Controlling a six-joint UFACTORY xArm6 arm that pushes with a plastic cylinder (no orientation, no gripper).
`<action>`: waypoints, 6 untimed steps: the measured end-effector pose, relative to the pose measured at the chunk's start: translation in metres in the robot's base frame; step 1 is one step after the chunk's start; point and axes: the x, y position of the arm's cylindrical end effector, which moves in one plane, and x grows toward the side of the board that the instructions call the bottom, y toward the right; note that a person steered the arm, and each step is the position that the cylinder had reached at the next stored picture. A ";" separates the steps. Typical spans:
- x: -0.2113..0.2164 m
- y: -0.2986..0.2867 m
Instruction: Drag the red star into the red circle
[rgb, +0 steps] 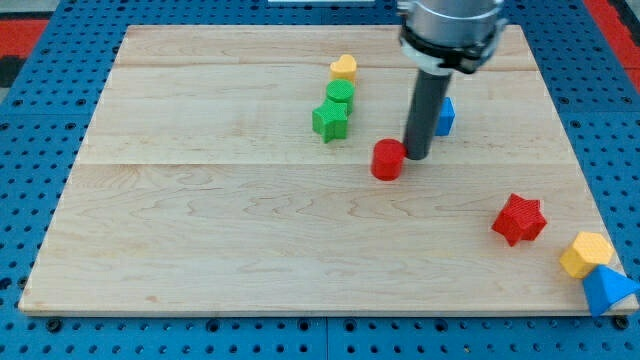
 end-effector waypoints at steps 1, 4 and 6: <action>0.009 0.097; 0.112 0.173; 0.078 -0.004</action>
